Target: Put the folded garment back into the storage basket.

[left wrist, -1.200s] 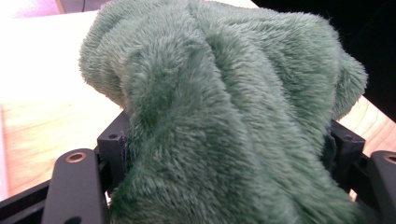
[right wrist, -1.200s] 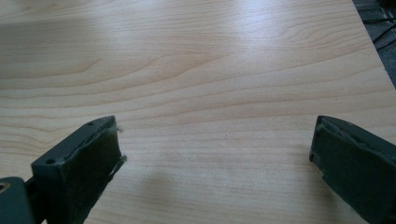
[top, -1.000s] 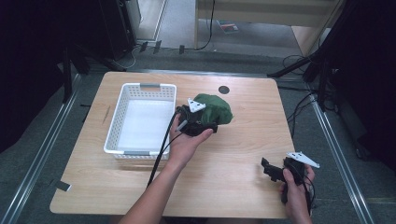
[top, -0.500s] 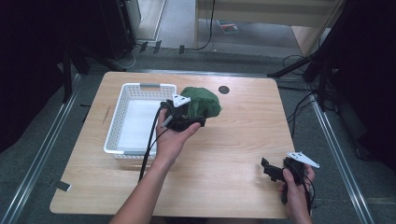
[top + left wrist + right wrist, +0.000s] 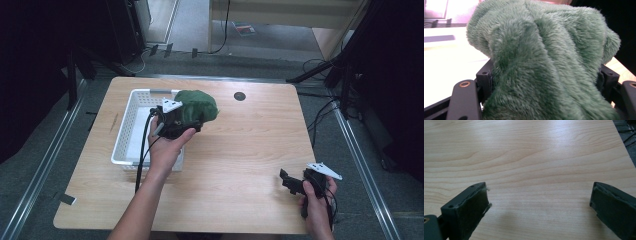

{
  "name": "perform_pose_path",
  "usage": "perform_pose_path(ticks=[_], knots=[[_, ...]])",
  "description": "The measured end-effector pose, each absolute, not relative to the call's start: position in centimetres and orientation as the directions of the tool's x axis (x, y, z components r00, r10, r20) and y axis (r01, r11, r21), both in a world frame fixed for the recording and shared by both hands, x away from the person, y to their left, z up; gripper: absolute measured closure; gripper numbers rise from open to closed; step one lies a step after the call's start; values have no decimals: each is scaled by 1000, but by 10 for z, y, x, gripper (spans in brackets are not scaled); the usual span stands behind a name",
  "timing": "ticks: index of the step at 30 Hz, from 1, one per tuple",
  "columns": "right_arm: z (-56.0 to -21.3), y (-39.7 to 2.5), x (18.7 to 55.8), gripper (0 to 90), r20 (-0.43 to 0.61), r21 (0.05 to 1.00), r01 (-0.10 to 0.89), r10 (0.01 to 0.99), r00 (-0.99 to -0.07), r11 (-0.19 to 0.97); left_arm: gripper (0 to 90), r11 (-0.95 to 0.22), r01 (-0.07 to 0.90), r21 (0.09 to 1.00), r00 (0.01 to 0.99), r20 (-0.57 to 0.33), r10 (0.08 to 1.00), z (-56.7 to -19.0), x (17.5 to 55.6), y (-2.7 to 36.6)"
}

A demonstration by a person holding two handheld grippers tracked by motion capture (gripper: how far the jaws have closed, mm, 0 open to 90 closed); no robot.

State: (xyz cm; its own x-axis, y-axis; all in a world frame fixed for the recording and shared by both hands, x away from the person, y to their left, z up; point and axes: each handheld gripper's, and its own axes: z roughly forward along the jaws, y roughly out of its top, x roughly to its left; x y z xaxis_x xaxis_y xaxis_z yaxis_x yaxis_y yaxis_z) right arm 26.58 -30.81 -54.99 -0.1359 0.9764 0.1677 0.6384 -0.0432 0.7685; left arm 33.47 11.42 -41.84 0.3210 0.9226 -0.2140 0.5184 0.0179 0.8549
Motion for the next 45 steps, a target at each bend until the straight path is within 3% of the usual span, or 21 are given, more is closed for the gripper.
perform_pose_path(ticks=[16,27,45], knots=[[-550,-308,266,19,166,769,638,977,-135,-43,261,94,516,851,222,-239,945,-423,330,162],[-550,-308,266,19,163,770,636,977,-138,-39,265,121,539,834,134,-227,965,-447,349,189],[-550,-308,266,19,166,769,637,977,-135,-42,263,99,670,736,78,-203,976,-475,369,205]])
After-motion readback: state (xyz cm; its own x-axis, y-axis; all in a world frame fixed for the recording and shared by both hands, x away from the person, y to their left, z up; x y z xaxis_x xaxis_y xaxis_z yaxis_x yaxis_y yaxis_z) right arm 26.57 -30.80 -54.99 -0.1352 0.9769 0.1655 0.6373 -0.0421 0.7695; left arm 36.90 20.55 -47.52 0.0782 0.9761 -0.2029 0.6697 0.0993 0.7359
